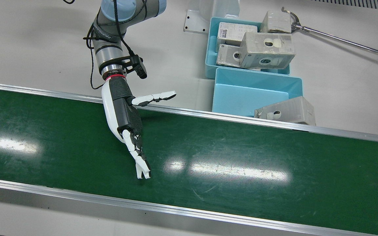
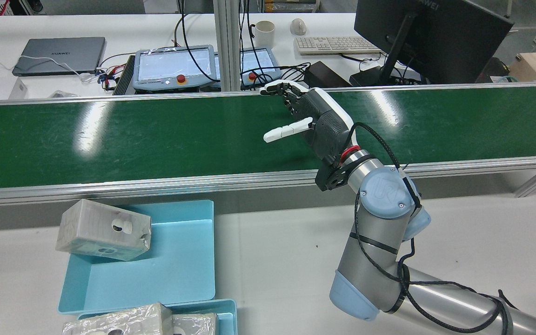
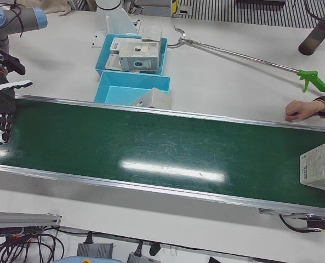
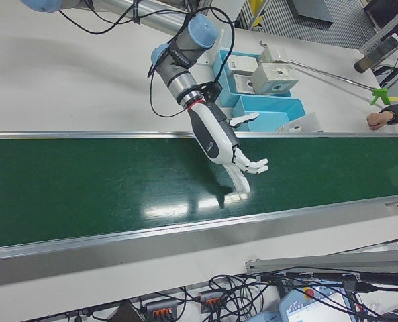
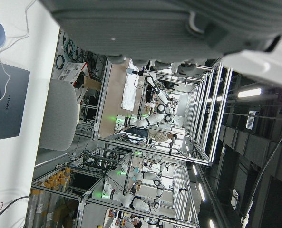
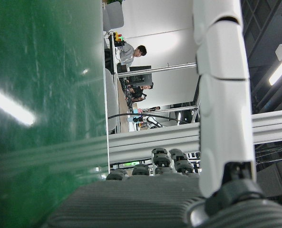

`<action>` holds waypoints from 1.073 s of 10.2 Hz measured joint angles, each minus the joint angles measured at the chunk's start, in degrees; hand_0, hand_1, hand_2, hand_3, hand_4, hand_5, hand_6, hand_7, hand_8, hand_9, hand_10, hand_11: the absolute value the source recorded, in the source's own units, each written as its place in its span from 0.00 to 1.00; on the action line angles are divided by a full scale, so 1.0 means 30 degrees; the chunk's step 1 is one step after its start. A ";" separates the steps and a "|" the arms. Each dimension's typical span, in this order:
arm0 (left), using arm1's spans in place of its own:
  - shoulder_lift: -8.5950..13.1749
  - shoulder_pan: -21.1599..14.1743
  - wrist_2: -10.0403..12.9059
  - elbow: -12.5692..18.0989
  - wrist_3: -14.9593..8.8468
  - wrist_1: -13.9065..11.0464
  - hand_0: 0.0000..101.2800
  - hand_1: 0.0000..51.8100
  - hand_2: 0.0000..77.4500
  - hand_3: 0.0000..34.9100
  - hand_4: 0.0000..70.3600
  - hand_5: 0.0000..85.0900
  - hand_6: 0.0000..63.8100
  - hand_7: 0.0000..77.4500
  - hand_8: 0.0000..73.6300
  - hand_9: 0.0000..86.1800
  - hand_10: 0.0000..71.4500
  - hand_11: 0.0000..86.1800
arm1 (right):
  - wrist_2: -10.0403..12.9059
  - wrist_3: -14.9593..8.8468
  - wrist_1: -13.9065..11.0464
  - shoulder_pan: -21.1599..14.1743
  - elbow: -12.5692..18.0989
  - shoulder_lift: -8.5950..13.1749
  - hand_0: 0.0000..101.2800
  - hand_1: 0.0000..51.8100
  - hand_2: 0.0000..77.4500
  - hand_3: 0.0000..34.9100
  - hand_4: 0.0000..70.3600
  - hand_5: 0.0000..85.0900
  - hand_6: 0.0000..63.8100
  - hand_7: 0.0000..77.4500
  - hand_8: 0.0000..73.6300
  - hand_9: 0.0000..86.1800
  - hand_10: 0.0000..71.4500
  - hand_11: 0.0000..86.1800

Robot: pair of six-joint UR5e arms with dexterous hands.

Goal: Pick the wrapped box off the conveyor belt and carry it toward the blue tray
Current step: 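Open the right hand and position it beside the belt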

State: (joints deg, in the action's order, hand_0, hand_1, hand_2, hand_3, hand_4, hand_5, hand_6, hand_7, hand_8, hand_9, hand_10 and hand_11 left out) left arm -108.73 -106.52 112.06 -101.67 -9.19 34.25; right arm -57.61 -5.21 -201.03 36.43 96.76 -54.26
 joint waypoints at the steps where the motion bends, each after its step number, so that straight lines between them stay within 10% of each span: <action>1: 0.0000 0.0000 0.0000 0.0000 0.0000 0.0000 0.00 0.00 0.01 0.00 0.00 0.01 0.01 0.01 0.01 0.01 0.01 0.01 | -0.0008 0.0150 0.0315 -0.0066 -0.0155 -0.0005 0.50 0.37 0.06 0.01 0.02 0.19 0.00 0.04 0.00 0.01 0.00 0.02; 3: 0.0001 0.0000 -0.0001 0.0000 0.0001 0.0000 0.00 0.00 0.01 0.00 0.00 0.01 0.01 0.01 0.01 0.01 0.01 0.01 | -0.0039 0.0247 0.0528 0.0036 -0.0061 0.0028 0.50 0.34 0.07 0.01 0.00 0.04 0.00 0.00 0.00 0.01 0.00 0.02; 5: 0.0001 0.0000 0.0000 0.0000 0.0000 0.0000 0.00 0.00 0.01 0.00 0.00 0.01 0.01 0.01 0.01 0.01 0.01 0.01 | -0.0354 0.0118 0.0380 0.0728 0.0469 0.0048 0.55 0.59 0.33 0.01 0.16 0.24 0.08 0.08 0.00 0.01 0.00 0.02; 7: 0.0000 0.0001 0.0000 0.0000 0.0000 0.0000 0.00 0.00 0.01 0.00 0.00 0.01 0.01 0.01 0.01 0.01 0.01 0.01 | -0.1172 -0.0521 -0.0468 0.1592 0.1018 0.0141 0.56 0.55 0.39 0.01 0.19 0.28 0.08 0.08 0.00 0.01 0.00 0.02; 11: 0.0000 0.0000 -0.0001 -0.0001 0.0000 0.0000 0.00 0.00 0.01 0.00 0.00 0.01 0.01 0.01 0.01 0.01 0.01 0.01 | -0.1547 -0.0869 -0.1869 0.2112 0.1061 0.0322 0.50 0.45 0.30 0.01 0.18 0.28 0.08 0.10 0.01 0.05 0.00 0.02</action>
State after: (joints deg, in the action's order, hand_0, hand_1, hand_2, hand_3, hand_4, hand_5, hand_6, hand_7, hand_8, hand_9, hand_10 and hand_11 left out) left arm -108.73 -106.52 112.06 -101.67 -9.18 34.25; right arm -62.25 -7.82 -206.64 42.76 99.94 -53.29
